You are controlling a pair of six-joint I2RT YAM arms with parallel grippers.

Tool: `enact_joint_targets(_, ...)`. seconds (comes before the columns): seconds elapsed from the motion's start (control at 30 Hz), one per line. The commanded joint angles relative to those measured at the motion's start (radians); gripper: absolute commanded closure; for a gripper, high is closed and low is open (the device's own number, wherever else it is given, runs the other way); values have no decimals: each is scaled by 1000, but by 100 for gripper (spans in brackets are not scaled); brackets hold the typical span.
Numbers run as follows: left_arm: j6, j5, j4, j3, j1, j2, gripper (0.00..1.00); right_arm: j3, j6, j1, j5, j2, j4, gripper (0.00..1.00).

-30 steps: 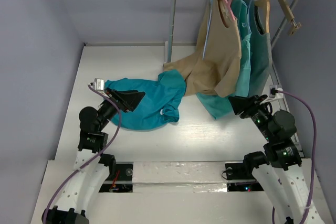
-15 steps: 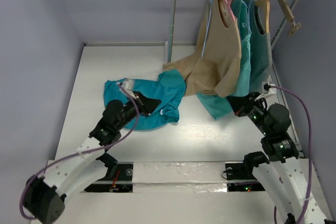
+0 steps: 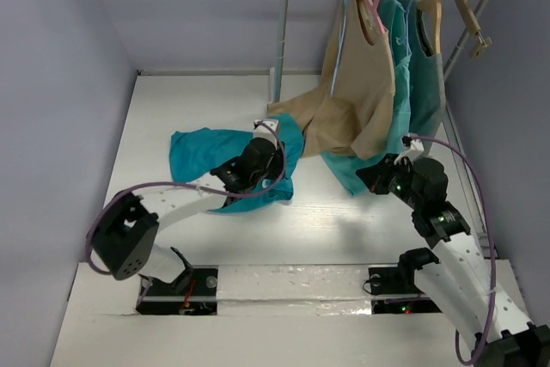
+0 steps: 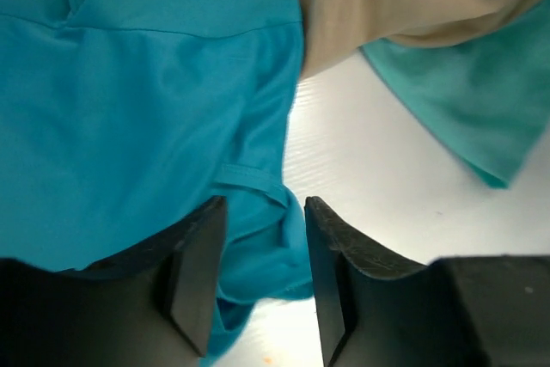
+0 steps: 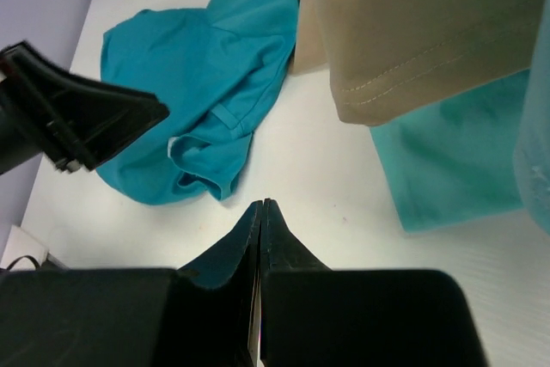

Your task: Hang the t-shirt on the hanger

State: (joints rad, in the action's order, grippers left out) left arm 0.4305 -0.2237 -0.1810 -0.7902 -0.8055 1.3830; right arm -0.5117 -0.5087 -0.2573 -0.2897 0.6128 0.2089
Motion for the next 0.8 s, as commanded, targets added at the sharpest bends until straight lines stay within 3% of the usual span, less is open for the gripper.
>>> enact_joint_targets(0.0,-104,-71,26,-113,-4,87,61,6,16,-26,-2,5,-75,98)
enact_joint_targets(0.17,-127,-45,43,-182,-4,247,54,30,15,-48,3,5,-95,71)
enact_joint_targets(0.27,-148,1,29,-222,-4,319,53,35,15,-57,1,16,-103,64)
enact_joint_targets(0.53,-162,-25,-3,-320,-4,444,56,62,9,-112,11,45,-129,64)
enact_joint_targets(0.7,-161,6,-3,-337,-4,488,62,76,1,-164,57,74,-155,63)
enact_joint_targets(0.77,-162,3,2,-340,-4,504,68,81,-2,-177,64,87,-170,63)
